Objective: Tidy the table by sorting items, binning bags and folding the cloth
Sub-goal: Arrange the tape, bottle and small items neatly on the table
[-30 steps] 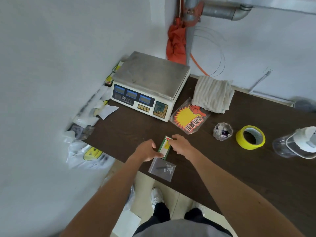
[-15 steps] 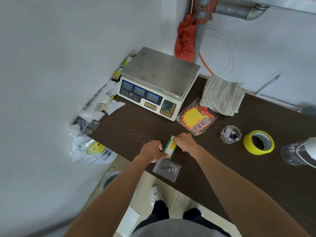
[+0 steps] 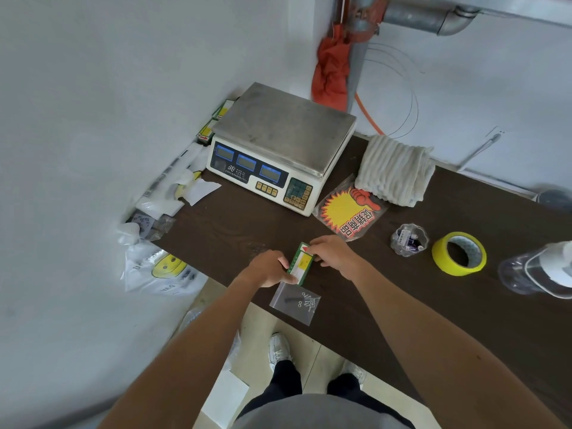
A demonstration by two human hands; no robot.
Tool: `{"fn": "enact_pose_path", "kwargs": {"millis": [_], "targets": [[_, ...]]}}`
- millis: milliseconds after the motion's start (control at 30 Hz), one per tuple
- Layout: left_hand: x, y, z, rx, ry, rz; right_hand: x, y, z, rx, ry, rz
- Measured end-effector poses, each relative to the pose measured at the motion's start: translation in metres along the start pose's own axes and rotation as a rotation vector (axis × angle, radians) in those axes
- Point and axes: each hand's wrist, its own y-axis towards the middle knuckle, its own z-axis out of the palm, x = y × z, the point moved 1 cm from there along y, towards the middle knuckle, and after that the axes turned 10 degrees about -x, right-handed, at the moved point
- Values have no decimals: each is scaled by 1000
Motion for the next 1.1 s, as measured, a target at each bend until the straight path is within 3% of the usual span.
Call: {"fn": "enact_pose_path", "kwargs": {"millis": [233,433,633,833,1100], "targets": [[-7,5,-11,21,-330,-134,9,-2,-14,-48,90,-67],[-29,4,-15,26,-764,-256,9,-3,-43,-111,267,5],[-60,8,-9,46,-1013,-281,-4,-10,-65,-126,409,51],[-92,16,2,11,-1077,-260,-25,-20,-89,-111,450,65],[-127,17,34,20,-953,-272,-66,-22,-122,-170,388,140]]}}
